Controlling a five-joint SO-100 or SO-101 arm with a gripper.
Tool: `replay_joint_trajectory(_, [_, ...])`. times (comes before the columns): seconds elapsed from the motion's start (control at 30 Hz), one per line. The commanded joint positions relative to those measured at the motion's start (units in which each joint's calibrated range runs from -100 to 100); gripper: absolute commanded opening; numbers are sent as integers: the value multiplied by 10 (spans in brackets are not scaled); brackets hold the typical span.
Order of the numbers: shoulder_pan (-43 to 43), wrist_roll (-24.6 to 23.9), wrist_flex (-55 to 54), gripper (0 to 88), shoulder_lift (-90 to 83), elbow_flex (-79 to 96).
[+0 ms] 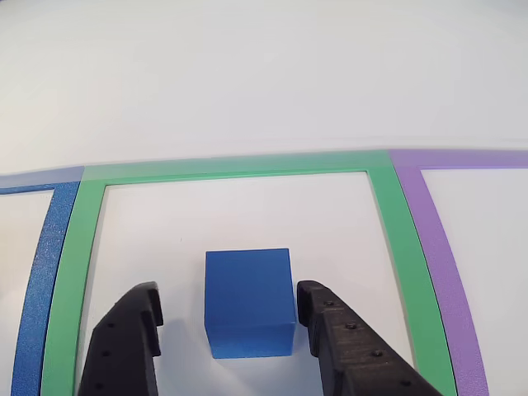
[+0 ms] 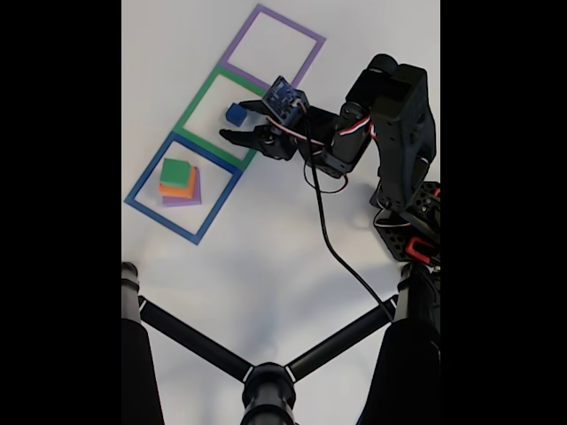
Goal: Tower of hanoi
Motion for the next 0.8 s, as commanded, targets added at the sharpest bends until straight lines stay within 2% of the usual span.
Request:
replay_joint_trajectory(0.0, [-9,6,-12,117,1,-14])
replay_joint_trajectory(0.37, [-15,6,12,36,-25,-14])
replay_joint_trajectory(0.63, [-21,6,146,21,-147,-3])
replay_joint_trajectory(0.77, [-23,6,257,22,-254,3])
